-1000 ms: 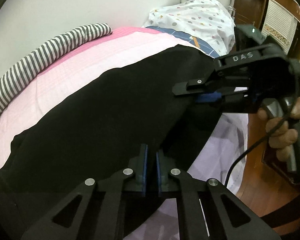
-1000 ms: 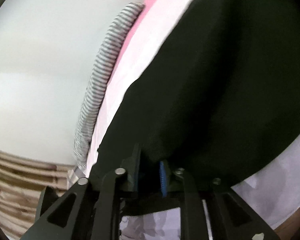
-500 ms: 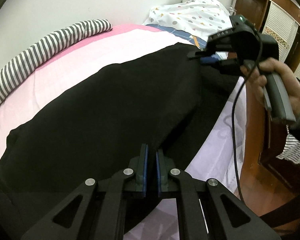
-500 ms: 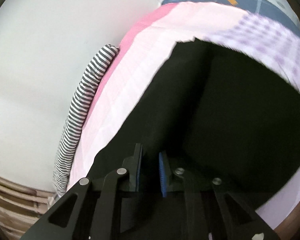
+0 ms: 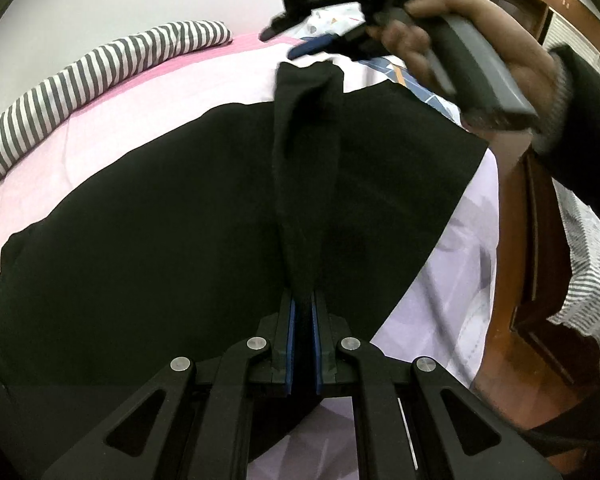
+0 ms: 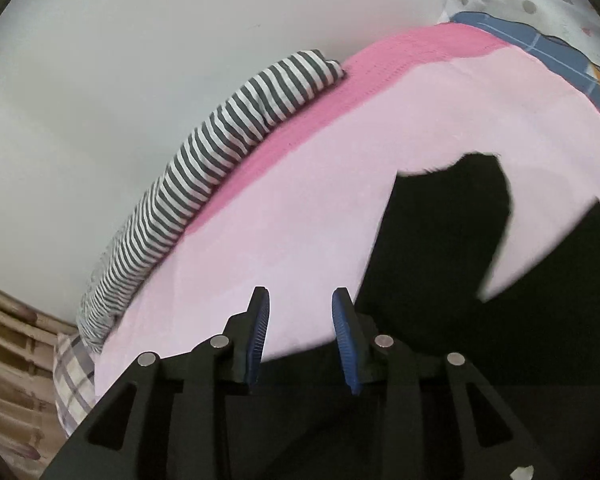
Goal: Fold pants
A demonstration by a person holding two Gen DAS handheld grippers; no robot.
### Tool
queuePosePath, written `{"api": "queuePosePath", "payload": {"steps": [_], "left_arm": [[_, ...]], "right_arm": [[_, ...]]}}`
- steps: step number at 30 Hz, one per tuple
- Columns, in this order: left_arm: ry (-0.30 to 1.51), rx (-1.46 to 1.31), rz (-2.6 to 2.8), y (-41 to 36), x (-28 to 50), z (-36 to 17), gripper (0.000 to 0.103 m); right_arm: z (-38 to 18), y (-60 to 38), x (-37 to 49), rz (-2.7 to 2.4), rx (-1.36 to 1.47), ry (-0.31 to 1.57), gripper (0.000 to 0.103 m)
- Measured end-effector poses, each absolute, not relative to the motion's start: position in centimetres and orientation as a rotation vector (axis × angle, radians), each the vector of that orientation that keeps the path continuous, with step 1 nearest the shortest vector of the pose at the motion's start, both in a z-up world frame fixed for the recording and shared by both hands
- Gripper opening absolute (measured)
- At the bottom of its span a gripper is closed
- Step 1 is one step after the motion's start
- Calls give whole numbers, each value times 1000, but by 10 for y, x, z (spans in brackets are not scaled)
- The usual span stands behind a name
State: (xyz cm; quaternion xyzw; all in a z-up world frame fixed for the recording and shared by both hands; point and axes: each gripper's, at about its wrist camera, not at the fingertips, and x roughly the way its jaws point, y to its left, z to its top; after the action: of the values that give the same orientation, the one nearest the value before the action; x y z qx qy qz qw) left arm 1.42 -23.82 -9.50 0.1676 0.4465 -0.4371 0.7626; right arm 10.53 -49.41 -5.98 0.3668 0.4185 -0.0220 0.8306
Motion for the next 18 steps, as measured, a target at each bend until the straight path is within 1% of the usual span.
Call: {"api": "queuePosePath", "payload": {"steps": [2,6,12,18], "left_arm": [[976,352,-951,-237,17,-95,7],[976,324,-964,-233,19,-96,7],[984,285,-974,-231,24,-97,7],[986,273,-972,-234,28,-98,7]], "right_arm": [[-57,-497,110,-42,799,875,31],[-61,-514,91,-85,824,854,31],[-89,-541,59,-185,872,900,32],[-103,-549,72,-204,919,886,31]]}}
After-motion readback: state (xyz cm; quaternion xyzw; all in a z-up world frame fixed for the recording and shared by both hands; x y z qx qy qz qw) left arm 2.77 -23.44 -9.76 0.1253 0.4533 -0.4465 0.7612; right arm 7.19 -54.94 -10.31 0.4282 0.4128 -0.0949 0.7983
